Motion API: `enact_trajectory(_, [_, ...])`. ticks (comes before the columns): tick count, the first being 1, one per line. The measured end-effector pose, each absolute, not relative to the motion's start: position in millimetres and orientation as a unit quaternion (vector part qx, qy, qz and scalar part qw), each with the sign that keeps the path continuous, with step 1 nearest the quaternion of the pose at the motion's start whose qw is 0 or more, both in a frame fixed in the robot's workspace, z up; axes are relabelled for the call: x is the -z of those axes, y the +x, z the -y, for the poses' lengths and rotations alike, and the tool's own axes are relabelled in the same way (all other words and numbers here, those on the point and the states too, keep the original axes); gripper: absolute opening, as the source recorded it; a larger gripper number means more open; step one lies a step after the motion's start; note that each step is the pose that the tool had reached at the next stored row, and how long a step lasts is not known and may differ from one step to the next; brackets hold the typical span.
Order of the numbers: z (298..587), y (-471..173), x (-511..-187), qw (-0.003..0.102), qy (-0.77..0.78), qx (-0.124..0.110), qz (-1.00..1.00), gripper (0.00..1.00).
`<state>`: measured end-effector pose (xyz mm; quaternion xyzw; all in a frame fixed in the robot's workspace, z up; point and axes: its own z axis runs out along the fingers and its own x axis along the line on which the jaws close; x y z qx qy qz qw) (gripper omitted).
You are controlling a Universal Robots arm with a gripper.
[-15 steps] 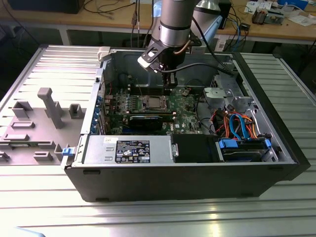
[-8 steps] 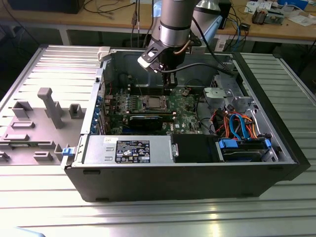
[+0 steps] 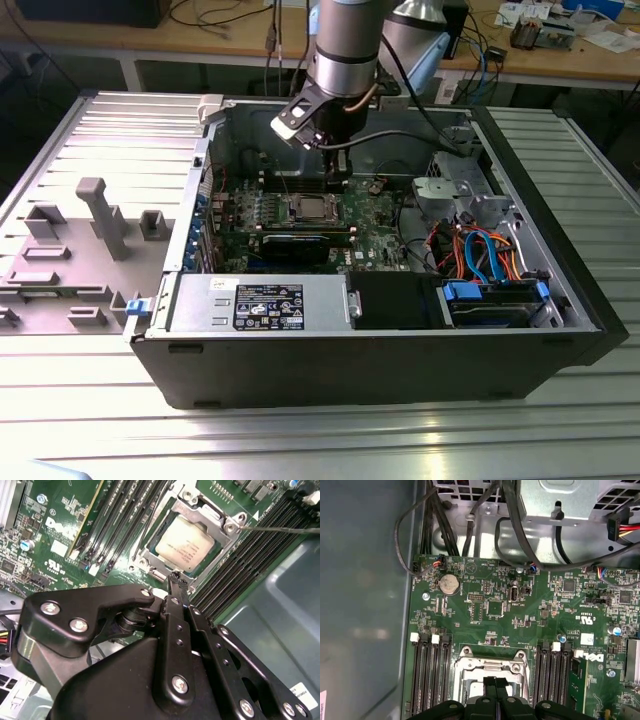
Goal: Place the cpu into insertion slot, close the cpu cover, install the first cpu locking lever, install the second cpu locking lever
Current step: 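Close the cpu cover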
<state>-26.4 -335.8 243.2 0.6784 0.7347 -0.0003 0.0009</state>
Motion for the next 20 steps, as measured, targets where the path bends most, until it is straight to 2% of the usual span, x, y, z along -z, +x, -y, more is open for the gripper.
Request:
enact_trajectory(13, [336.1,-39.3,-242.7,0.001,0.678,0.0,-0.735,0.11])
enact_trajectory(20, [335.8,-58.7,-231.5,0.0,0.679,-0.001,-0.734,0.11])
